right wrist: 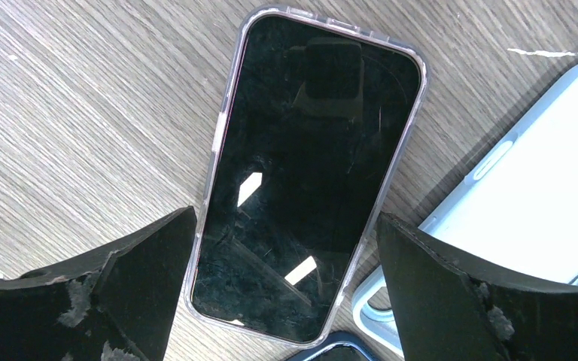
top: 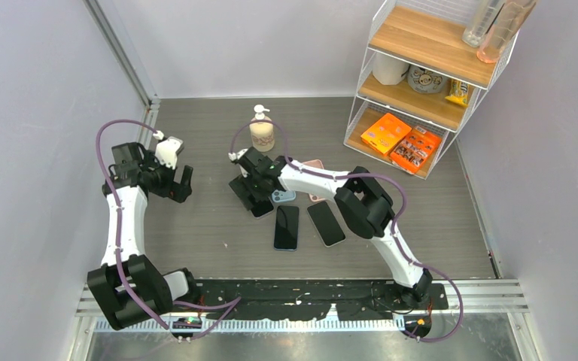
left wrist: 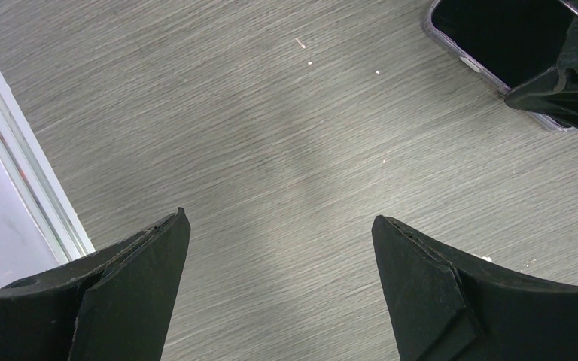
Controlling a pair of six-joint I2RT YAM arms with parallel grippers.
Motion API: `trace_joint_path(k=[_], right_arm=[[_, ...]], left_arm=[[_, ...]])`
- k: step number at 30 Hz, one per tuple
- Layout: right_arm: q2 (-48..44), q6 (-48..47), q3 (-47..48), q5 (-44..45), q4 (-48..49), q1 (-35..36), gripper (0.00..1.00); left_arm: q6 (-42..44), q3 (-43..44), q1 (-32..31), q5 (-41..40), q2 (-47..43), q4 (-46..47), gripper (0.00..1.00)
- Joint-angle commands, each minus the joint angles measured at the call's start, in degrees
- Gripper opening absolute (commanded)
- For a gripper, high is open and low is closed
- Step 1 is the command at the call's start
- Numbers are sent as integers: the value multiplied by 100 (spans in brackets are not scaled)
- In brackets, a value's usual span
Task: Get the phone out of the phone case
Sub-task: Pick up the phone at the center of the board.
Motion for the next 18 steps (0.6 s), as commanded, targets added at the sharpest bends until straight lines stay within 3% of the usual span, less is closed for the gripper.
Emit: trace_joint_path(k=[1,14,18], right_arm=[[304,122,-130,38,-323,84,95],[540,34,-217,250,-416,231,95],[619,28,-212,193,-414,230,99]], left_arm=[[-98,151,-22,40,-32,5,100],[-116,162,-22,-28,-67,-27,100],[-289,129,-22,-212,-163,75,100]])
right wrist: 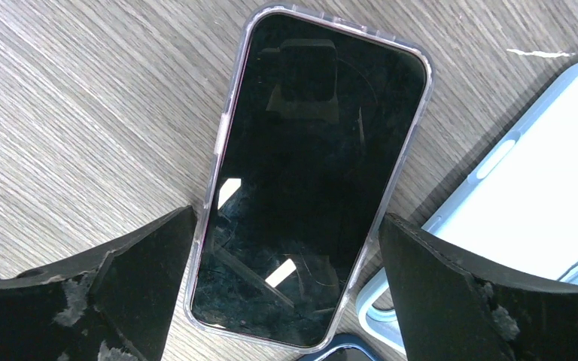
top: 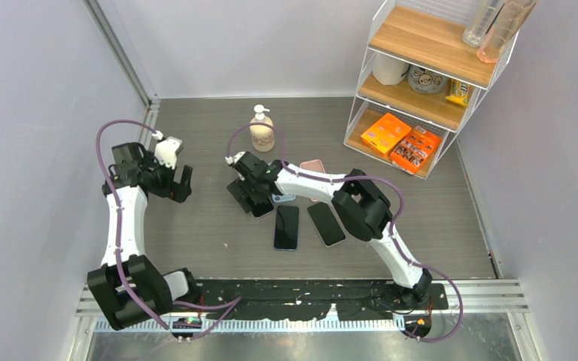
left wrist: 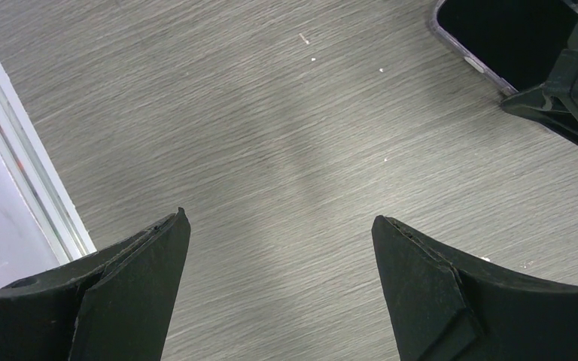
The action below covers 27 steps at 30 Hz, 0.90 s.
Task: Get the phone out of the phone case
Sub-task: Pick up the phone at the center of the board.
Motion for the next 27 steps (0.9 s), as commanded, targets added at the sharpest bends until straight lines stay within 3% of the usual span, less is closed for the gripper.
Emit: trace_joint_path(k=[1,8,12,19,24,27], right_arm=[[554,76,-214,-239,-436,30,95],[380,-24,-141,-298,-430,30,59],[147,-163,-40,-267,-452,30,43],[-342,-425,102,-300,-475,29,25],[-537,-540,102,-274,-468,30,6],[-657,-617,101,-260,-464,33,5]], left_arm=[[-313,111,-22,-258,-204,180,100],[-995,-76,-22,-964,-610,724,100],[-1142,-154,-22,-1087,-864,918,100],[-1288,-319,-22,-1018,-1224,1099,100],[-1348,-284,-13,-865,-1250,960,100],[-1166,-225,-7,-347,-1248,709,99]])
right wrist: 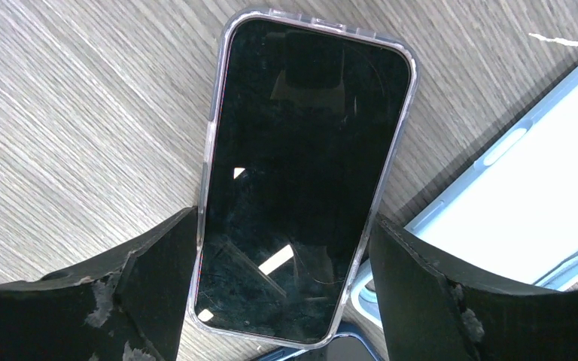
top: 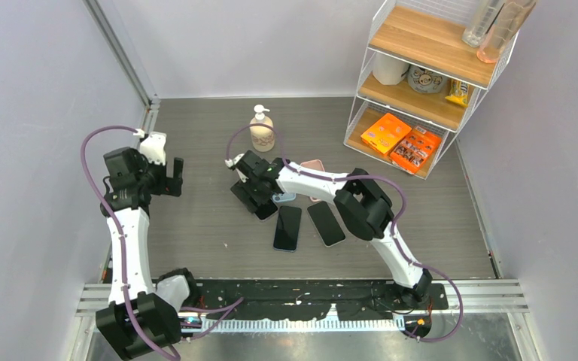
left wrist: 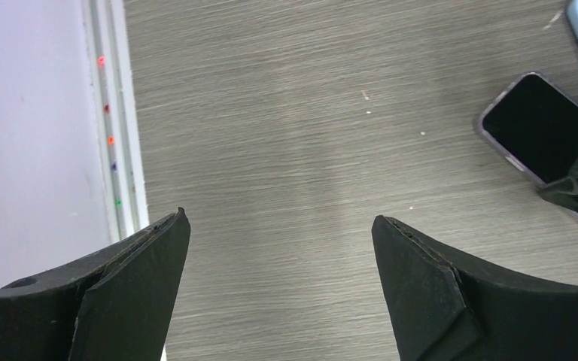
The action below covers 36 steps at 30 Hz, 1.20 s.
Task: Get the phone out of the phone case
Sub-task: Pick up the phone at the center of the board.
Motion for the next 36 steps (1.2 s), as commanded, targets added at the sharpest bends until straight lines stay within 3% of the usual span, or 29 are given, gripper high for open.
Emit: trace_joint_path(k=[1,10,23,28,36], right_arm=[[-588,-214,67,-36,-155,42,5],[-1006,-652,439,-277,-234,46,5],[-2226,-1456,177,-770,-270,54,5],[-2912,-1952,-474,-801,18,82,5],[-3774,-2554,-1124,-462,388,199,5]], left_arm=[[20,122,-2,648,-78,-121,100],[-603,-71,-2,655,-383,474,100],[-727,823,-71,2957,250,-697,99],[-1299,1092,-378,3727,533,-920,96],[-2388,1679,-1369,4435,1096,-983,96]])
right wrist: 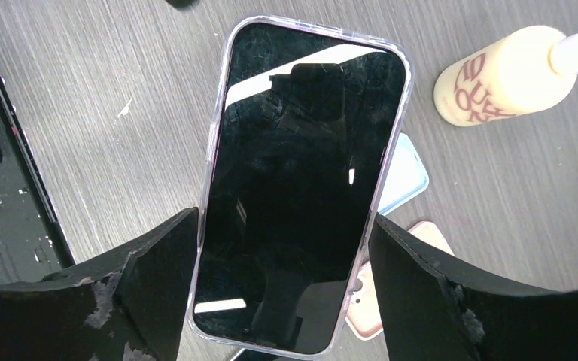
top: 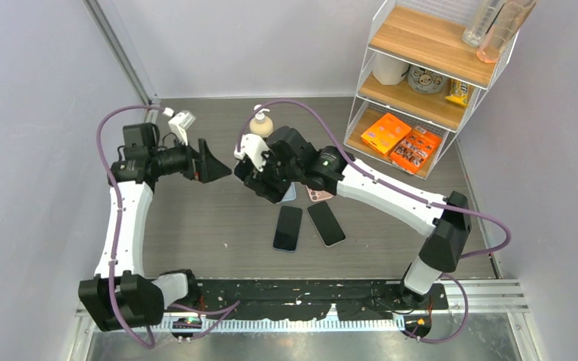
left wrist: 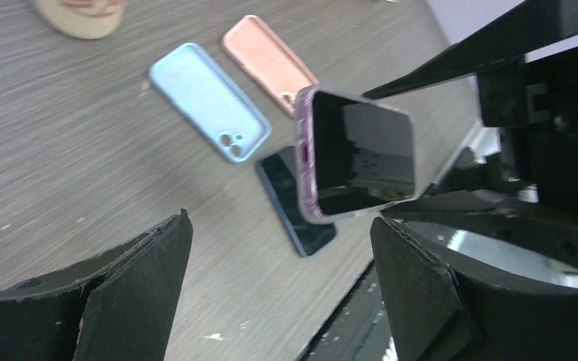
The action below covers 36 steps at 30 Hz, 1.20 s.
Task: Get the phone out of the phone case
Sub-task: Pick up the phone at the center of the board.
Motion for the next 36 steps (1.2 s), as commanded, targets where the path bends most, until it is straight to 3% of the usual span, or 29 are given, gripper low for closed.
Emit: trace_joint_path(k=[1,5,11,19,23,26,28,30,32,36], right_arm=[[-495,-413,-101,162,639,68,5],[-628,-463,-204,245,679,83,5],[-739,-499,-241,513,737,97,5],[-743,-505,-233,619,756,106,5],[-725,-494,-229,595,750,107,5],[-780,-503,-284,603,742,108,6],[-866,-511,-361,636,741,106,22],[-997,-504,-461,675,757,106,58],[-1139,-507,-558,706,779,101,80],[-1434,-511,-685,700,730,104,94]], left_arm=[[-862,466,-461,702,283,-6,96],[-1192,570,-911,843,690,67,93],[-1352,515,-1494,882,1085,102,75],[-1380,653,-1797,1116,1538,161,36],[-1322,767,-1866,1261,1734,128,0],[-1037,862,-1869,1316,1812,-38,0],[-673,930,-1850,1298,1833,-206,0],[-465,971,-1807,1314,1828,-275,0],[-359,1003,-1718,1374,1827,-310,0],[306,1172,-1592,1223,1794,-554,0]])
